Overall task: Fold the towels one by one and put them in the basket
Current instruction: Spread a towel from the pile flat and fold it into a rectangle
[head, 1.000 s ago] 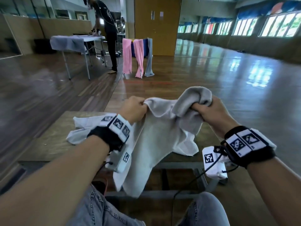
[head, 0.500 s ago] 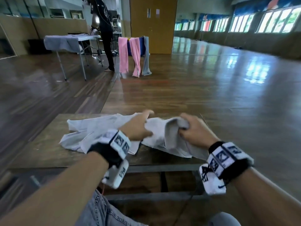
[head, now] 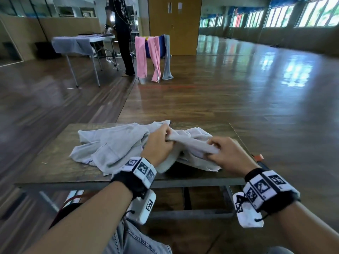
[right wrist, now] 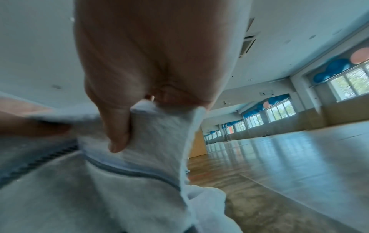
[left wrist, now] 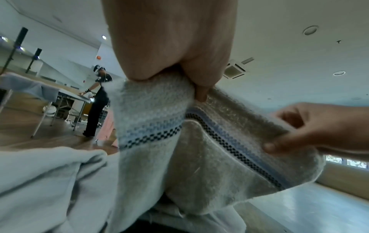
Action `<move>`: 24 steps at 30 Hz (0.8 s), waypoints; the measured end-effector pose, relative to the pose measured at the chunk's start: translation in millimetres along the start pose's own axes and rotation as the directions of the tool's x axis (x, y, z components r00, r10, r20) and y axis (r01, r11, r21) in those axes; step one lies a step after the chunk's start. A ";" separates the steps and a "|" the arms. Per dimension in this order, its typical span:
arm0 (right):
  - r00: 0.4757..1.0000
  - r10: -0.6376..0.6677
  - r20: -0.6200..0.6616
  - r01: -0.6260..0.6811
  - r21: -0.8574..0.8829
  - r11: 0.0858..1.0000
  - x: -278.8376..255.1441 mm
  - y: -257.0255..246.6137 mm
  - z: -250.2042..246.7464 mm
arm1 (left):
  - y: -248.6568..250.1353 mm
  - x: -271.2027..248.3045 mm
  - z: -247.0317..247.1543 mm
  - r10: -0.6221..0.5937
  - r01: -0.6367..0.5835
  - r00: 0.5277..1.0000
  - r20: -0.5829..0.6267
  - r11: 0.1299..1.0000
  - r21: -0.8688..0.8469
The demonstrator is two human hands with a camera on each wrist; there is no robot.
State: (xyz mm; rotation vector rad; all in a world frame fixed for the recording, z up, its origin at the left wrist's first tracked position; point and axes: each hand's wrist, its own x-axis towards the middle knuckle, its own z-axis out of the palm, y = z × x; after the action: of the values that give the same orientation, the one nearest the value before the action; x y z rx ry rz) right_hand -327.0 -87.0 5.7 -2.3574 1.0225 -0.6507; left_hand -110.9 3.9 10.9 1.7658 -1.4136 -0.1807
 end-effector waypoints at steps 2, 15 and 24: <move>1.000 0.014 -0.004 -0.014 -0.001 1.000 -3.6 12.8 -11.1 | -0.9 8.8 -13.1 0.007 -0.007 1.000 -0.028 1.000 0.013; 0.930 -0.184 -0.318 0.291 0.333 0.897 -7.1 31.1 -52.5 | -4.7 19.3 -64.4 0.154 -0.144 0.987 -0.055 0.978 0.149; 0.961 0.076 0.267 -0.141 0.233 0.962 -38.2 41.5 -37.7 | -19.5 -3.8 -55.2 -0.280 0.265 0.898 0.339 0.960 0.090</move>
State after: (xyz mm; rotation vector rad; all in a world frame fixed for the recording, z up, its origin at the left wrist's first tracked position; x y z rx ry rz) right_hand -394.5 -92.1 1.1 -2.0833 0.8920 -0.3942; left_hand -65.9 35.6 31.1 2.0359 -1.4099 -0.6472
